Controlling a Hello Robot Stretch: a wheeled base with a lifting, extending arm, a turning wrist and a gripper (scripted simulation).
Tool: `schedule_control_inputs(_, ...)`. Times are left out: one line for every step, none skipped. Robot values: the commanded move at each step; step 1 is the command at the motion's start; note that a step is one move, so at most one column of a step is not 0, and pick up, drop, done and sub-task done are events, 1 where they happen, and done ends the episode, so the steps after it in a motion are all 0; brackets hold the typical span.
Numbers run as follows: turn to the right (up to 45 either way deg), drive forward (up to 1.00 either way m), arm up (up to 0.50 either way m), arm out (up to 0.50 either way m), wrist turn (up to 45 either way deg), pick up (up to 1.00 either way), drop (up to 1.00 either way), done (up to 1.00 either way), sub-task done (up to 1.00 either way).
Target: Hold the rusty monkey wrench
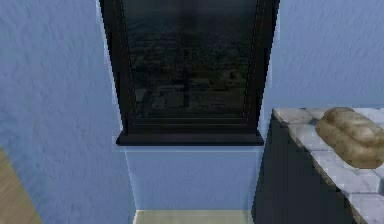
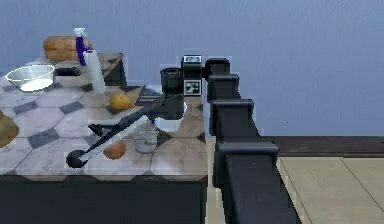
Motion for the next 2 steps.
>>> schedule_control_inputs(0.0,0.0,0.0,0.0,45.0,0.0,0.0,0.0,0.0)
schedule_control_inputs(0.0,0.0,0.0,0.0,6.0,0.0,0.0,0.0,0.0)
